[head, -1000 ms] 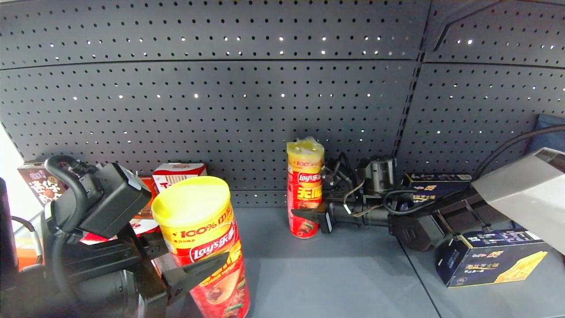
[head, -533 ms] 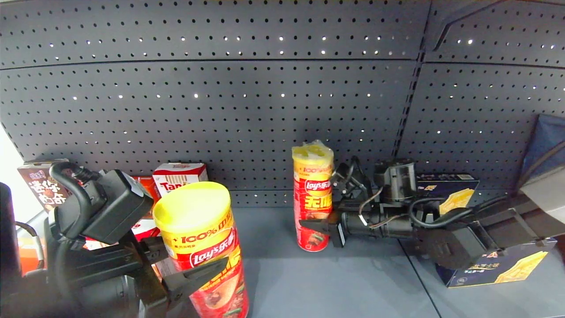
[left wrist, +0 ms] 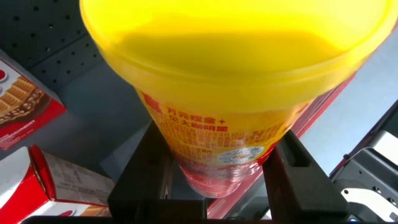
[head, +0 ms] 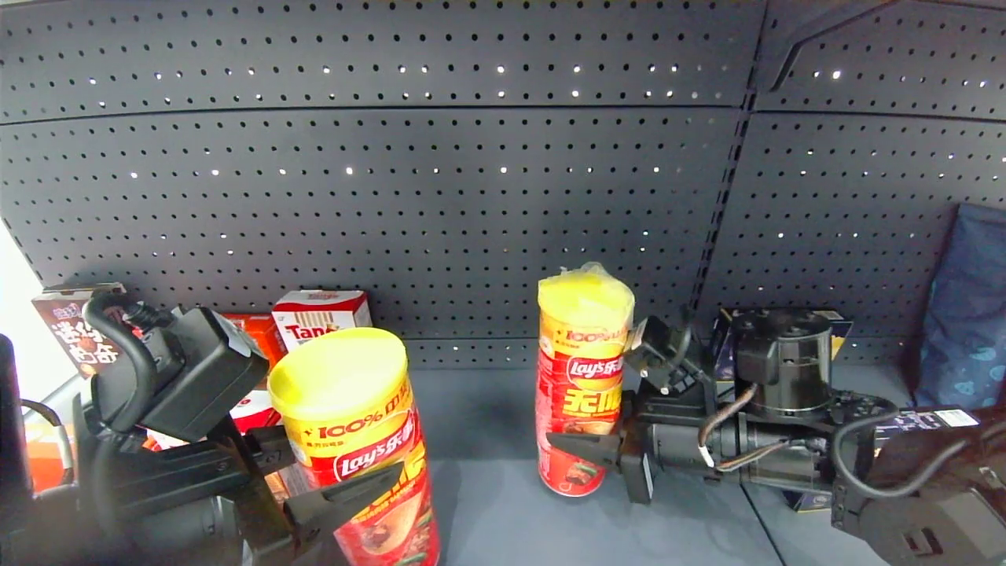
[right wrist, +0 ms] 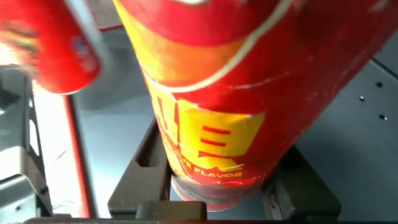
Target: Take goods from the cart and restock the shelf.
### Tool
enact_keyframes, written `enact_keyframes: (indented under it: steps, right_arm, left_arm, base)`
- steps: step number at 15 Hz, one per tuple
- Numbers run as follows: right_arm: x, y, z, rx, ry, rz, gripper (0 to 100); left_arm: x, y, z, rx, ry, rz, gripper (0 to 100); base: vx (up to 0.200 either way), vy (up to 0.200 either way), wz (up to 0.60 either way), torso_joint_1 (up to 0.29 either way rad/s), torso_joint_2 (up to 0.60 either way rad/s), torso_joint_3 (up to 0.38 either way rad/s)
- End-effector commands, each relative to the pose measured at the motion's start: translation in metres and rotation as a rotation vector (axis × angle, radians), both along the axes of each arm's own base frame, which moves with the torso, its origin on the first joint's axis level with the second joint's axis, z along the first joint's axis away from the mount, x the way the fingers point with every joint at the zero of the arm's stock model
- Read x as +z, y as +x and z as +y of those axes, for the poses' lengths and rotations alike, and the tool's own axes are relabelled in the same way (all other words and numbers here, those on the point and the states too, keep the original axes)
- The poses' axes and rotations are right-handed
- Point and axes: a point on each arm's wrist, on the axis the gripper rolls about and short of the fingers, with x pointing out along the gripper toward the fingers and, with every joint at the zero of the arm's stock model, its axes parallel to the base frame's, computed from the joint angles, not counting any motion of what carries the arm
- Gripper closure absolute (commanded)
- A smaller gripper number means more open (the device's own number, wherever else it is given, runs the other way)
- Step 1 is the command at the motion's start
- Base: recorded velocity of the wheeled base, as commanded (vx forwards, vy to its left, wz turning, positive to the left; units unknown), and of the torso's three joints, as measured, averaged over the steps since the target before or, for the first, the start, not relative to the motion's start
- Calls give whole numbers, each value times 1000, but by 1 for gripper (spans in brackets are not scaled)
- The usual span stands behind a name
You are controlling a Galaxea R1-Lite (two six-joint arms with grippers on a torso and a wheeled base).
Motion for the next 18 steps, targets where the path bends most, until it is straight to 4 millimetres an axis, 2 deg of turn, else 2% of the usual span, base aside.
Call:
enact_keyframes:
  steps: [1, 4, 9, 13, 18]
  right_arm:
    - [-4, -20, 4, 19, 18, 22, 100]
    - [-13, -38, 9, -11, 37, 48, 100]
    - [-20, -59, -10, -10, 7, 81, 100]
    - [-23, -57, -10, -19, 5, 103, 100]
    - [-30, -46, 0, -25, -6, 117, 100]
  left_arm:
    - [1, 0, 0, -2, -3, -3, 100]
    - [0, 0, 0, -1, 2, 1, 100]
    - [0, 0, 0, 4, 3, 2, 100]
    - [0, 0, 0, 4, 1, -1, 100]
    - [-6, -1, 1, 4, 14, 15, 100]
  base:
    - [0, 0, 0, 0, 0, 0]
    - [0, 0, 0, 0, 0, 0]
    - [0, 0, 0, 0, 0, 0]
    - [0, 0, 0, 0, 0, 0]
    - [0, 0, 0, 0, 0, 0]
